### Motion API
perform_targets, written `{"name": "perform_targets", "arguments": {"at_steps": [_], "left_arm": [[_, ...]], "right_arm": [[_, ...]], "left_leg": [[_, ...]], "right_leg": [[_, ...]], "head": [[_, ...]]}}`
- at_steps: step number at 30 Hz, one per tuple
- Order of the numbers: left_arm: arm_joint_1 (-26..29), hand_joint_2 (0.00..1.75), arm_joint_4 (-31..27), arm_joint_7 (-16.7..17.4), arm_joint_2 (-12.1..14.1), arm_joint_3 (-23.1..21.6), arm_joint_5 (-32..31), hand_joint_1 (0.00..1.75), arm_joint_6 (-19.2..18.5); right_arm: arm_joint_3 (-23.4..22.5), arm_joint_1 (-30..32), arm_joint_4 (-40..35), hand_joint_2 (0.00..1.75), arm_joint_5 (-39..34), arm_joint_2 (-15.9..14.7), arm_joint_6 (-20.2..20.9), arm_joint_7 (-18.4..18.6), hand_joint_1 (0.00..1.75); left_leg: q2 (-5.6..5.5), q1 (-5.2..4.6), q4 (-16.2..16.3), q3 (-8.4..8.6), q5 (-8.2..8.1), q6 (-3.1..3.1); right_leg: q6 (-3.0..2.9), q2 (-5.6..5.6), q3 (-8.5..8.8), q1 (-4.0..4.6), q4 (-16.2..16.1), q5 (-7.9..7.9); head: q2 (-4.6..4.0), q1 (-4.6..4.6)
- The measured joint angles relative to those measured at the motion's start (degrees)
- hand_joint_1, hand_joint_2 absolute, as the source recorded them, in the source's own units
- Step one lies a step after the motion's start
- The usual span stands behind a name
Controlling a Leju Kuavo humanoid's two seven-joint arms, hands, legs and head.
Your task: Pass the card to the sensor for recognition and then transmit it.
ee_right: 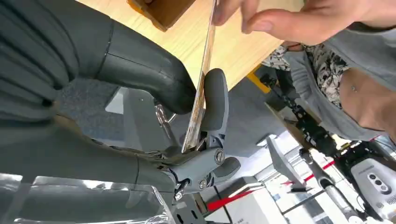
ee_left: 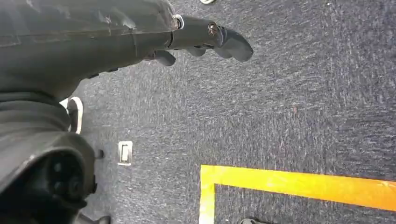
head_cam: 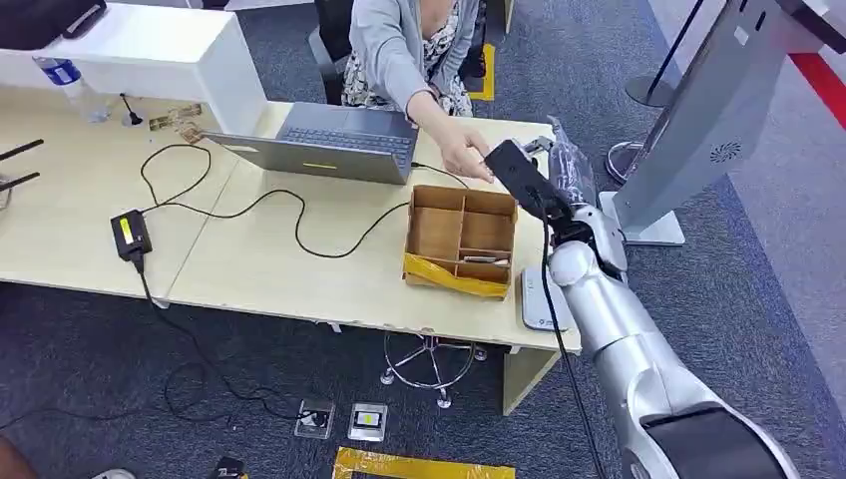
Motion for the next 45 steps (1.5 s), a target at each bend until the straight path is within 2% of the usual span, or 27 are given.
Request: {"name": "perform_targets", "arguments": {"at_steps": [11, 15, 19, 21, 27, 40, 45], "left_arm": [[0.0, 0.00, 0.0, 0.0, -0.4, 0.0, 0.5, 0.00, 0.4], [0.1, 0.00, 0.0, 0.0, -0.6, 0.0, 1.0, 0.00, 0.4], [0.3, 0.00, 0.0, 1.2, -0.6, 0.0, 1.4, 0.00, 0.4], [0.4, 0.00, 0.0, 1.8, -0.5, 0.0, 1.6, 0.00, 0.4], [0.5, 0.00, 0.0, 3.2, -0.5, 0.1, 1.9, 0.00, 0.2], [0.4, 0.00, 0.0, 4.1, -0.6, 0.1, 1.1, 0.00, 0.3], [0.4, 0.00, 0.0, 4.1, -0.6, 0.1, 1.1, 0.00, 0.3]], "right_arm": [[0.4, 0.0, -0.4, 1.75, -1.9, -0.9, -1.1, 1.2, 1.75], [1.0, 1.4, -0.4, 1.75, -1.8, -3.5, -1.6, 1.8, 1.75], [1.0, 4.3, -0.2, 1.75, -4.5, -7.2, 1.2, 1.9, 1.75], [1.0, 5.8, -0.2, 1.75, -4.5, -9.0, 1.2, 1.4, 1.75], [1.0, 8.0, -0.2, 1.75, -4.4, -11.6, 1.8, 1.4, 1.75], [1.9, 10.5, 0.3, 1.75, -4.4, -11.9, 2.3, -1.5, 1.75], [1.9, 10.5, 0.3, 1.75, -4.4, -11.9, 2.3, -1.5, 1.75]], "left_leg": [[0.01, 0.00, 0.0, 0.03, 0.00, 0.00], [0.00, -0.01, 0.0, 0.02, -0.01, 0.01], [0.00, -0.02, 0.0, 0.02, -0.03, 0.02], [0.00, -0.03, 0.0, 0.00, -0.05, 0.00], [0.13, 0.01, 0.0, 0.04, -0.09, -0.03], [0.16, 0.01, 0.0, 0.03, -0.09, -0.04], [0.16, 0.01, 0.0, 0.03, -0.09, -0.04]], "right_leg": [[0.00, 0.00, -0.03, 0.00, 0.0, 0.00], [0.00, -0.03, -0.02, -0.01, 0.0, 0.00], [0.00, -0.02, -0.01, -0.02, -0.1, 0.00], [0.00, -0.01, -0.01, -0.03, -0.1, 0.00], [0.00, 0.14, -0.04, 0.00, 0.0, 0.00], [0.00, 0.13, -0.03, 0.01, 0.0, 0.00], [0.00, 0.13, -0.03, 0.01, 0.0, 0.00]], "head": [[0.00, 0.00], [0.00, 0.00], [0.00, 0.00], [0.00, 0.00], [0.00, -0.02], [0.00, 0.00], [0.00, 0.00]]}}
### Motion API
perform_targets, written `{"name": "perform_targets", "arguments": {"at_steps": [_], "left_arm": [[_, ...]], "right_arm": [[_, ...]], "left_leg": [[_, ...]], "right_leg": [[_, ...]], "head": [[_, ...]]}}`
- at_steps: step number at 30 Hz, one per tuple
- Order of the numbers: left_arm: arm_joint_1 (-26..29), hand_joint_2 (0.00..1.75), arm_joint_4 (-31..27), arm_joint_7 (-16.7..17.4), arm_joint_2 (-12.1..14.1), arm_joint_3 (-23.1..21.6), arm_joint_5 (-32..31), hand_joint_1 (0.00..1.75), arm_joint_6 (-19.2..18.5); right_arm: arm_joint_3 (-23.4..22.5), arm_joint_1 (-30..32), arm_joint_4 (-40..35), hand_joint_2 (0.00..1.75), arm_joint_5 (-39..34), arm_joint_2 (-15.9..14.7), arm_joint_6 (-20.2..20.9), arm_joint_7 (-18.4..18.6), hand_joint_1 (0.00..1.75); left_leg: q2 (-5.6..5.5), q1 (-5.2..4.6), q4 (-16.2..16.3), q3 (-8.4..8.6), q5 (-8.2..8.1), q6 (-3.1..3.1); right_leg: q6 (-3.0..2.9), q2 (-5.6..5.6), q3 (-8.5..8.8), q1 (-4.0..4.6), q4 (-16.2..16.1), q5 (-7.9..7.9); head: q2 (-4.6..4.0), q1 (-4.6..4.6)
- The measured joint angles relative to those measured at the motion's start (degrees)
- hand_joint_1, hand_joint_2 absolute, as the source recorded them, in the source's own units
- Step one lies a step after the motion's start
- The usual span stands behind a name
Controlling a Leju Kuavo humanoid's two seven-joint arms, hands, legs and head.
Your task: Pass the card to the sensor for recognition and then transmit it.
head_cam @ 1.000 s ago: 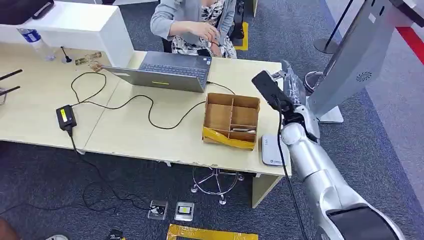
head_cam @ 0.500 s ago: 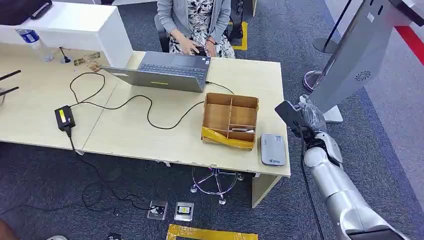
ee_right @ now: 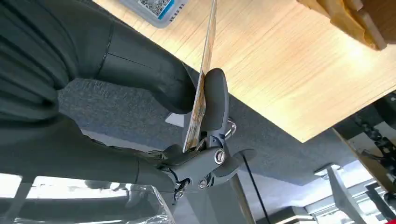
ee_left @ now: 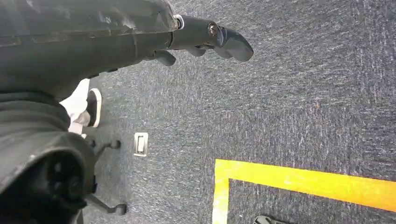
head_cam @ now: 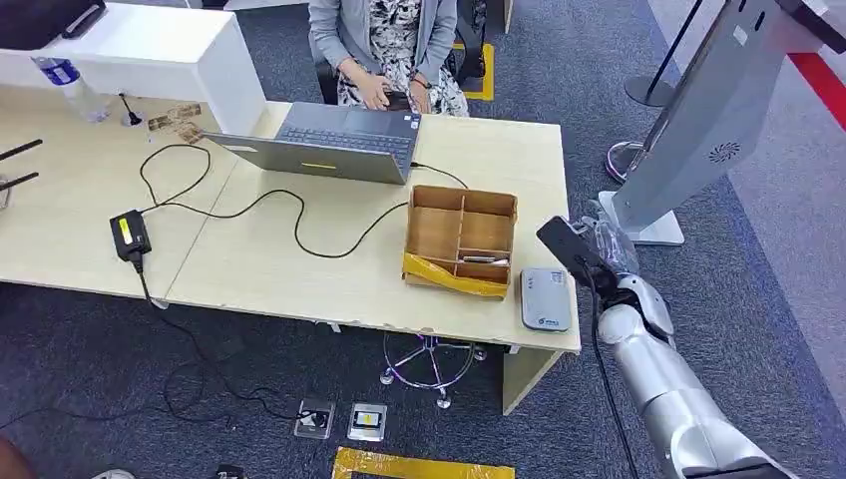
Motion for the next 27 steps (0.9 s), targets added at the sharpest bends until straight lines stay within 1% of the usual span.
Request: {"name": "perform_targets", "arguments": {"at_steps": [8, 16, 22, 24, 27], "left_arm": [[0.0, 0.00, 0.0, 0.2, 0.0, 0.0, -0.2, 0.00, 0.0], [0.0, 0.00, 0.0, 0.1, 0.0, 0.0, -0.4, 0.00, 0.7], [0.0, 0.00, -0.1, 0.1, -0.1, 0.1, -0.1, 0.00, 1.2], [0.0, 0.00, -0.1, -0.4, -0.2, 0.2, 0.3, 0.00, 1.4], [-0.2, 0.00, -0.4, -2.2, 0.1, 0.3, 0.7, 0.00, 1.4]], "right_arm": [[0.8, 1.2, 0.3, 1.75, -1.1, -0.1, 0.3, -0.3, 1.75], [0.9, 1.8, 1.4, 1.75, -2.9, -1.8, 0.2, 0.1, 1.75], [0.9, 3.2, 1.9, 1.75, -4.0, -3.1, 0.4, -1.7, 1.75], [0.9, 3.8, 1.9, 1.75, -4.3, -3.4, 0.4, -1.8, 1.75], [0.9, 4.7, 1.9, 1.75, -5.4, -4.4, 0.3, -1.9, 1.75]], "left_leg": [[0.00, 0.00, 0.0, 0.01, 0.00, 0.00], [0.00, -0.01, 0.0, 0.01, 0.00, 0.00], [0.00, 0.00, 0.0, 0.01, -0.01, 0.00], [0.00, -0.01, 0.0, 0.01, -0.01, 0.00], [0.01, 0.00, 0.0, 0.02, -0.01, -0.01]], "right_leg": [[0.00, 0.02, -0.01, 0.00, 0.0, 0.00], [0.00, 0.02, -0.01, -0.01, 0.0, 0.00], [0.00, 0.00, -0.01, -0.01, 0.0, 0.00], [0.00, 0.01, -0.01, -0.01, 0.0, 0.00], [0.00, 0.02, -0.02, 0.00, 0.0, 0.00]], "head": [[0.00, 0.00], [0.00, 0.00], [0.00, 0.00], [0.00, -0.02], [0.00, 0.02]]}}
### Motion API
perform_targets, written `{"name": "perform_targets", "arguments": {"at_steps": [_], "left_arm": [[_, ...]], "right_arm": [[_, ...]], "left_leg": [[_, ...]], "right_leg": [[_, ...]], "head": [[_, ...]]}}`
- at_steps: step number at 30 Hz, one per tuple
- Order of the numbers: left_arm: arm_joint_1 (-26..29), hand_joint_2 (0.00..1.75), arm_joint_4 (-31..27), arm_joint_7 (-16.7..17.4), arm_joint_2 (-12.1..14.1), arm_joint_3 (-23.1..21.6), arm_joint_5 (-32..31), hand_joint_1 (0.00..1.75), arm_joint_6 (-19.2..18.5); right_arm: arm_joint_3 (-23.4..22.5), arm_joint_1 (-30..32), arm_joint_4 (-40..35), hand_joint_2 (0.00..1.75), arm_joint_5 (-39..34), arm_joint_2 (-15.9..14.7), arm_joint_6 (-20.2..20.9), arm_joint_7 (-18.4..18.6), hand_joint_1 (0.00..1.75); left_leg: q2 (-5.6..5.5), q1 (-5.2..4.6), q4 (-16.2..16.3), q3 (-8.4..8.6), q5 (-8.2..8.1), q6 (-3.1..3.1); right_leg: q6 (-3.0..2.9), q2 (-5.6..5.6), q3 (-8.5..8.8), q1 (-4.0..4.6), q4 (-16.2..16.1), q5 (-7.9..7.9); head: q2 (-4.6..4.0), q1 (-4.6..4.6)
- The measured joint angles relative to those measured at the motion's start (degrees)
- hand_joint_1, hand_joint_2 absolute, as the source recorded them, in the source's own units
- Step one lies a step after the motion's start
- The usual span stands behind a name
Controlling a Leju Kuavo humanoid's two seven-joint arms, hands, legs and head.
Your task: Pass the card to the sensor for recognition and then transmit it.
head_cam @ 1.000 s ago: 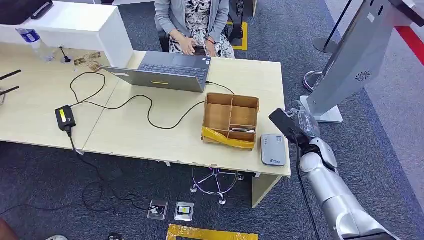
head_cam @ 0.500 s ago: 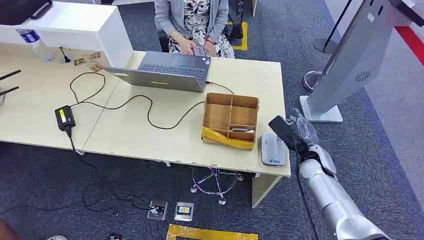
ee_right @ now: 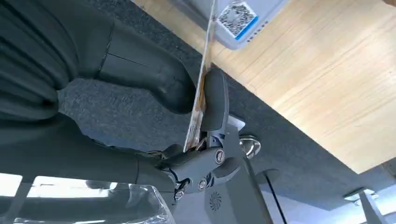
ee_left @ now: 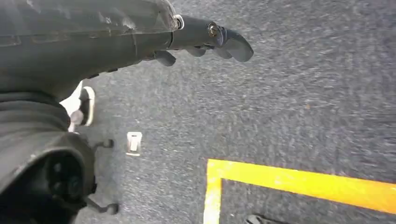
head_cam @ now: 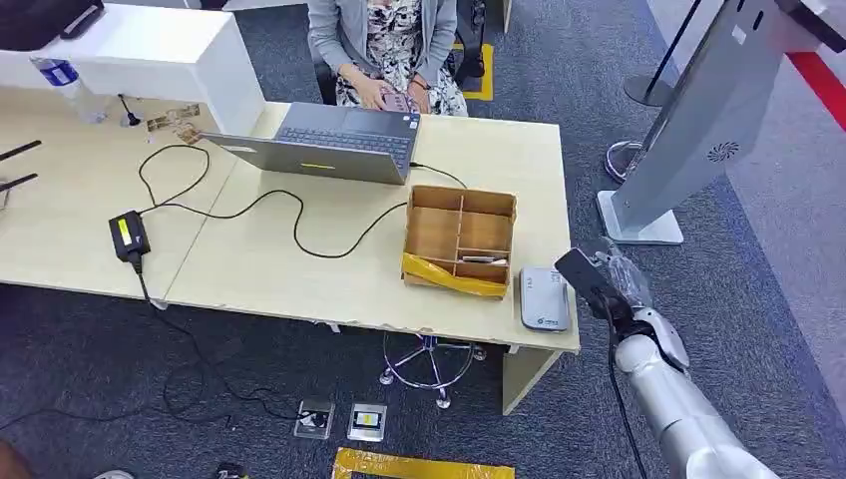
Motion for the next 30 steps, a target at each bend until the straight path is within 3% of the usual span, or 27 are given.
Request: {"name": "perform_targets", "arguments": {"at_steps": [10, 22, 30], "left_arm": [[-0.6, 0.00, -1.9, -1.3, 2.9, 1.1, -0.7, 0.00, -0.8], [-0.6, 0.00, -2.1, -1.9, 3.0, 1.7, -1.5, 0.00, -1.1], [-0.6, 0.00, -2.1, -1.9, 3.0, 2.6, -2.2, 0.00, -1.1]], "right_arm": [[0.0, 2.4, 0.0, 1.75, -1.9, -2.2, -0.5, -0.2, 1.75], [0.2, 3.7, -1.0, 1.75, -2.5, -3.3, -3.1, -1.0, 1.75], [0.4, 3.1, -6.8, 1.75, -0.8, -3.5, -0.6, 1.5, 1.75]], "left_leg": [[0.05, 0.00, 0.0, 0.00, 0.00, 0.00], [0.05, 0.00, 0.0, -0.01, -0.01, 0.00], [0.05, 0.00, 0.0, -0.01, -0.01, 0.00]], "right_leg": [[0.00, 0.00, 0.01, 0.00, 0.0, 0.00], [0.00, 0.01, 0.03, 0.00, 0.0, 0.00], [0.00, 0.01, 0.03, -0.01, 0.0, 0.00]], "head": [[0.00, -0.04], [0.00, -0.04], [0.00, -0.04]]}}
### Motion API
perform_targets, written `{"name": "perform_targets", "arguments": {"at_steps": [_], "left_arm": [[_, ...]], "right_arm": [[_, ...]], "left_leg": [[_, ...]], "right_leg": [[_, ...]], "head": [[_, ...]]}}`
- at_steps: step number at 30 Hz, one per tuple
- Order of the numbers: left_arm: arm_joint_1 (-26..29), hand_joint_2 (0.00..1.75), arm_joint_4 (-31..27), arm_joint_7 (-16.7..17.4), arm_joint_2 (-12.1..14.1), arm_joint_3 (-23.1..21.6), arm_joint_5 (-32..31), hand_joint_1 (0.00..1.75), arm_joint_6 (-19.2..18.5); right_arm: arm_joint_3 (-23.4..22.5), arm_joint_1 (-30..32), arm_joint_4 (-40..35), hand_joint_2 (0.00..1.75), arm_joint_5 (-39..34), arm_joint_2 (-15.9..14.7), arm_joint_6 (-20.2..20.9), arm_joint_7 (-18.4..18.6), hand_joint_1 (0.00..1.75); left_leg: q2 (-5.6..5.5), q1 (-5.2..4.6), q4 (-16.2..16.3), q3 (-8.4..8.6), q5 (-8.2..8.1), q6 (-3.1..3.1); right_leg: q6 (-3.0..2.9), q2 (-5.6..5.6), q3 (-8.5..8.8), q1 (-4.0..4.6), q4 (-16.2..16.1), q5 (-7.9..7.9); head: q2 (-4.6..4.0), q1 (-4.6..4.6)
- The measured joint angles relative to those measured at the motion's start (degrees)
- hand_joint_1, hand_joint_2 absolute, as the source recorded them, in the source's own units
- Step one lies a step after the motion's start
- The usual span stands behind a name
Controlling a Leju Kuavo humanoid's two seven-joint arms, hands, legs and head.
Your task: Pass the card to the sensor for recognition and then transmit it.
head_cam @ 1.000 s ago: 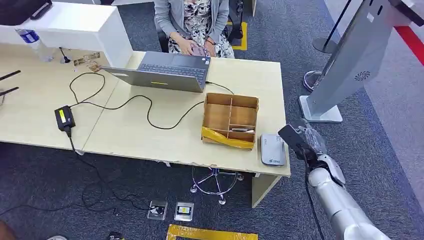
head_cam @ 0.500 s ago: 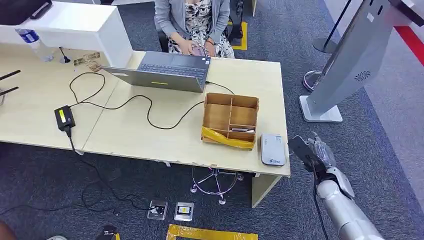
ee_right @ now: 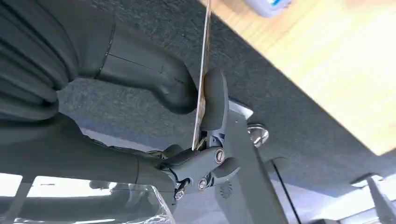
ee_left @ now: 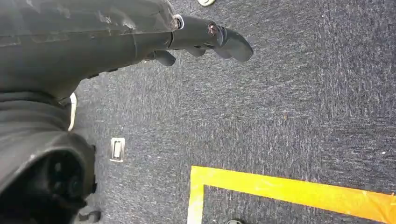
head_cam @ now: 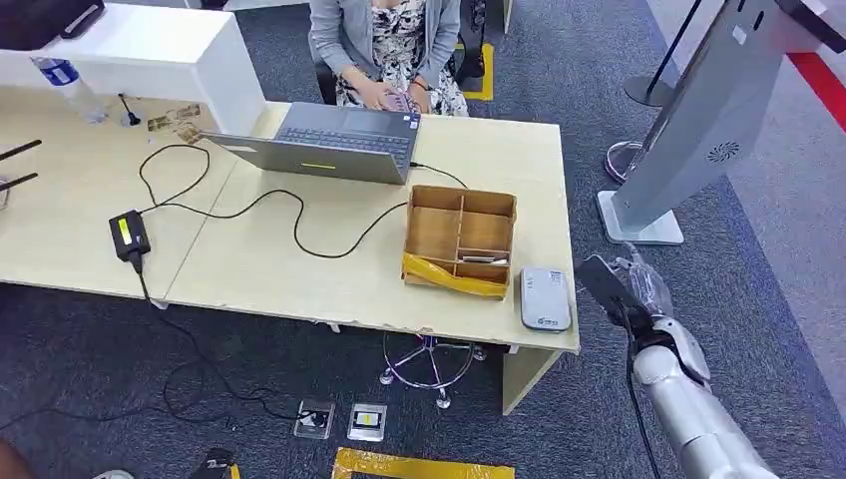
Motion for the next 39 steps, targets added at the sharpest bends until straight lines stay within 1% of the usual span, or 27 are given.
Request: {"name": "perform_targets", "arguments": {"at_steps": [3, 9, 17, 22, 27, 30, 31, 33, 39], "left_arm": [[0.0, 0.00, 0.0, 0.0, 0.0, 0.2, -0.1, 0.00, 0.0], [0.0, 0.00, 0.0, 0.0, 0.0, 1.1, -0.3, 0.00, 0.0], [0.0, 0.00, -0.1, 0.0, 0.0, 1.9, -0.7, 0.00, 0.3], [0.0, 0.00, -0.5, 0.1, 0.0, 2.6, -0.7, 0.00, 0.7], [0.0, 0.00, -0.6, 0.1, 0.0, 2.9, -0.7, 0.00, 0.7], [0.0, 0.00, -0.9, 0.1, 0.0, 3.1, -0.9, 0.00, 0.6], [0.0, 0.00, -0.9, 0.4, 0.0, 3.4, -1.2, 0.00, 0.4], [0.0, 0.00, -0.9, 0.6, 0.2, 3.8, -1.3, 0.00, 0.1], [0.0, 0.00, -1.0, 0.6, 0.7, 4.3, -1.6, 0.00, -0.2]], "right_arm": [[0.2, 0.2, -2.4, 1.75, 0.9, 0.1, 0.9, 1.1, 1.75], [0.5, 2.7, -7.3, 1.75, 2.5, 0.8, 2.2, 2.8, 1.75], [1.1, 5.2, -10.1, 1.75, 2.5, 1.3, 3.1, 3.5, 1.75], [1.3, 6.4, -9.9, 1.75, 1.9, 1.6, 1.6, 2.6, 1.75], [1.7, 6.6, -9.4, 1.75, 1.4, 1.6, 1.2, 2.3, 1.75], [1.9, 6.4, -8.7, 1.75, 0.7, 1.6, 0.4, 1.1, 1.75], [2.0, 5.9, -7.1, 1.75, -0.1, 1.6, -0.5, -0.1, 1.75], [2.0, 5.1, -4.7, 1.75, -0.8, 1.6, -1.3, -1.0, 1.75], [2.0, 4.2, -1.0, 1.75, -1.7, 1.6, -2.4, -2.2, 1.75]], "left_leg": [[0.00, 0.00, 0.0, 0.00, 0.00, 0.00], [0.00, 0.00, 0.0, 0.00, 0.00, 0.00], [-0.01, 0.00, 0.0, 0.00, 0.00, 0.00], [0.00, 0.00, 0.0, -0.01, -0.01, 0.00], [0.00, 0.00, 0.0, 0.00, -0.01, 0.00], [0.00, 0.00, 0.0, 0.00, -0.01, 0.00], [0.00, 0.00, 0.0, 0.00, -0.01, 0.00], [0.00, 0.00, 0.0, 0.00, -0.01, 0.00], [0.00, 0.00, 0.0, 0.01, -0.01, 0.00]], "right_leg": [[0.00, -0.01, 0.00, 0.00, 0.0, 0.00], [0.00, -0.01, 0.00, 0.00, 0.0, 0.00], [0.00, -0.01, 0.00, 0.00, 0.0, 0.00], [0.00, -0.01, -0.01, 0.00, 0.0, 0.00], [0.00, 0.00, -0.01, 0.00, 0.0, 0.00], [0.00, -0.01, -0.01, 0.00, 0.0, 0.00], [0.00, -0.01, -0.01, 0.00, 0.0, 0.00], [0.00, -0.01, -0.01, 0.00, 0.0, 0.00], [0.00, 0.00, -0.01, 0.00, 0.0, 0.00]], "head": [[0.00, 0.00], [0.00, 0.00], [0.00, 0.00], [0.00, 0.00], [0.00, 0.02], [0.00, 0.00], [0.00, 0.00], [0.00, 0.02], [0.00, 0.00]]}}
